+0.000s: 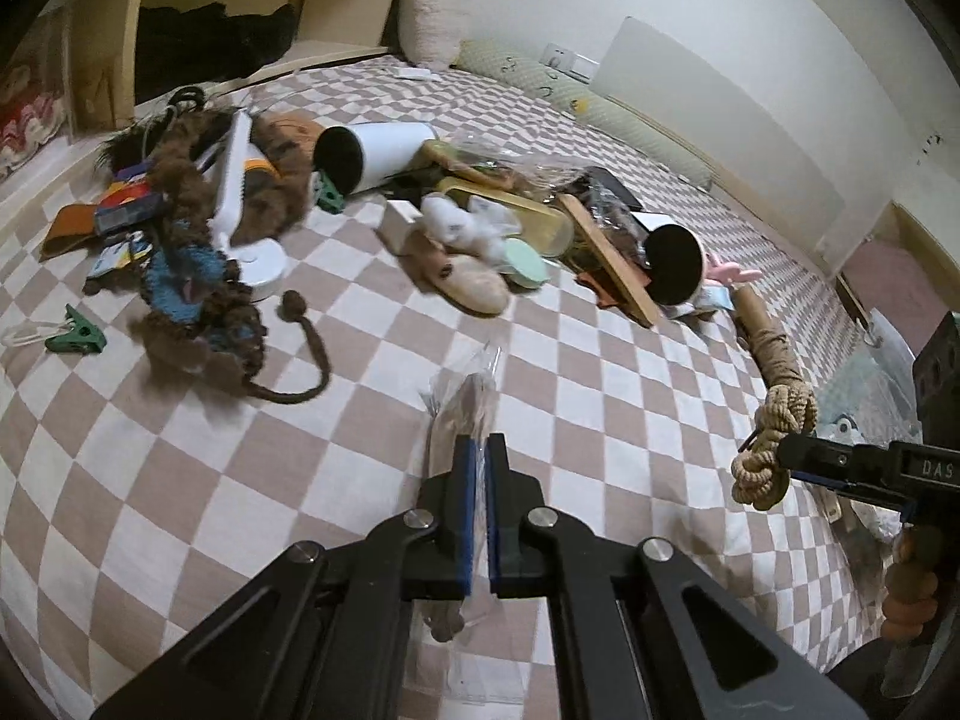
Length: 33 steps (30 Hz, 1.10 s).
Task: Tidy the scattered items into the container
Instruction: 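Lift the rope knot with right tool while left tool lifts the bagged rope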
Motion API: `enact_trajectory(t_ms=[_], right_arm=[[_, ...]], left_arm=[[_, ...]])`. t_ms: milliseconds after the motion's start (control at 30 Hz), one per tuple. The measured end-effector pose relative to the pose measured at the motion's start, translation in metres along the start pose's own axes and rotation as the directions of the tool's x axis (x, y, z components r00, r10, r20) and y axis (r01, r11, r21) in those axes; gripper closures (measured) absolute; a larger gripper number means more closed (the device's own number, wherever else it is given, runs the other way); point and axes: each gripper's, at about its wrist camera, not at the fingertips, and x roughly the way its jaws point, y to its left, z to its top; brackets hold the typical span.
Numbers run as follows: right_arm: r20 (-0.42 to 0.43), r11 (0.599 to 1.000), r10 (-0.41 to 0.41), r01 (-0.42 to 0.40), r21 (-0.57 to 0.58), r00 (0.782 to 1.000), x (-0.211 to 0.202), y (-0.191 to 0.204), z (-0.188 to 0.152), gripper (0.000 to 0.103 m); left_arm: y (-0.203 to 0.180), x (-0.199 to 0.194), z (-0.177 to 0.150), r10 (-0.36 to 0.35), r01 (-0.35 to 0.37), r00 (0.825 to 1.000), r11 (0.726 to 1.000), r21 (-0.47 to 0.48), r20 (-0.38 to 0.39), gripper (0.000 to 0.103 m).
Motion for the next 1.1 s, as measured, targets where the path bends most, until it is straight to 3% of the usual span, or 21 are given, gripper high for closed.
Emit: enact_trajectory(t_ms=[267,533,567,600,633,700,1100], right_arm=[[-0.007,1.000,0.015,-0.015,0.015,1.000,-0.012,-0.012,-0.014,0.068],[-0.013,0.998,0.041,-0.040,0.047,0.999,-0.011,-0.025,-0.025,0.068],[-0.015,0.998,0.043,-0.043,0.050,0.999,-0.011,-0.026,-0.026,0.068],[-0.019,0.998,0.046,-0.044,0.053,0.999,-0.010,-0.028,-0.027,0.068],[-0.022,0.997,0.047,-0.046,0.056,0.999,-0.009,-0.029,-0.027,0.068],[-0.026,0.997,0.050,-0.049,0.058,0.998,-0.008,-0.030,-0.029,0.068],[-0.055,0.995,0.068,-0.063,0.081,0.996,0.015,-0.026,-0.025,0.068]], left_arm=[[-0.024,0.002,-0.013,-0.056,0.057,0.998,0.998,0.034,-0.038,0.100],[-0.032,0.008,-0.018,0.014,-0.009,0.998,0.996,0.092,-0.054,0.098],[-0.032,0.009,-0.019,0.020,-0.015,0.998,0.995,0.095,-0.057,0.097],[-0.032,0.011,-0.019,0.026,-0.020,0.998,0.995,0.101,-0.063,0.090],[-0.033,0.012,-0.020,0.028,-0.020,0.997,0.994,0.108,-0.072,0.074],[-0.037,0.016,-0.023,0.027,-0.015,0.995,0.992,0.126,-0.092,0.060],[-0.057,0.035,-0.043,0.084,-0.037,0.979,0.969,0.243,-0.186,0.059]])
